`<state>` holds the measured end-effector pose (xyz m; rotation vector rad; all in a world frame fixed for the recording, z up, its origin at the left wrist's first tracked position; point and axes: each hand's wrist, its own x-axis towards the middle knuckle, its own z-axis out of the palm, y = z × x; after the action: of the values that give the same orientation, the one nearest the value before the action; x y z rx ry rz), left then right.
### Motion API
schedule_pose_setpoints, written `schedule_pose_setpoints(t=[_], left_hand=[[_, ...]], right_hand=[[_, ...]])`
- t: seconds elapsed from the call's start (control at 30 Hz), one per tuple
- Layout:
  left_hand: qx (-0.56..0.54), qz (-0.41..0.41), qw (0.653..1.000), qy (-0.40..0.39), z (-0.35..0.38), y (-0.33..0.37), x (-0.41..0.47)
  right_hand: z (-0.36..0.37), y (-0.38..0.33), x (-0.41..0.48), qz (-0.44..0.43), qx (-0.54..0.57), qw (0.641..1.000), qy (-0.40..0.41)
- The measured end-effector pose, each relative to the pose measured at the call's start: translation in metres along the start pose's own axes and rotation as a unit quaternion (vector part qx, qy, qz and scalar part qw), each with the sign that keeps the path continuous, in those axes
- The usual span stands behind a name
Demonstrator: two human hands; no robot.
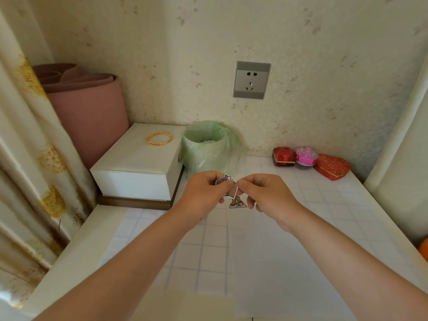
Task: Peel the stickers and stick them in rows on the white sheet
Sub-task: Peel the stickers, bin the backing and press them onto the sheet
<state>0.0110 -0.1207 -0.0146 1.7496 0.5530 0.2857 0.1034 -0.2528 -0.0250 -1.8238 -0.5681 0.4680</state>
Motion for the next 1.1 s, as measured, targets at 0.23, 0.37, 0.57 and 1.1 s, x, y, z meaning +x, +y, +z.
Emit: schedule_pose_setpoints(t=[0.23,0.37,0.57,1.1], left_hand=[[0.005,0.036,0.999,0.012,0.003,-0.004,0.001],[-0.014,0.044,0.999,0.027,0.006,-0.005,0.0],[-0.04,0.059,0.997,0.037,0.011,-0.004,-0.001],[-0.022,0.045,0.998,0.039,0.008,-0.007,0.004]], right_hand=[[0.004,0.0,-0.002,-0.05,-0.069,0.995,0.043],[0.007,0.001,-0.002,-0.083,-0.11,0.989,0.056],[0.009,0.001,-0.002,-0.113,-0.138,0.982,0.068],[0.003,-0.007,-0.006,-0.036,-0.022,0.998,0.046]])
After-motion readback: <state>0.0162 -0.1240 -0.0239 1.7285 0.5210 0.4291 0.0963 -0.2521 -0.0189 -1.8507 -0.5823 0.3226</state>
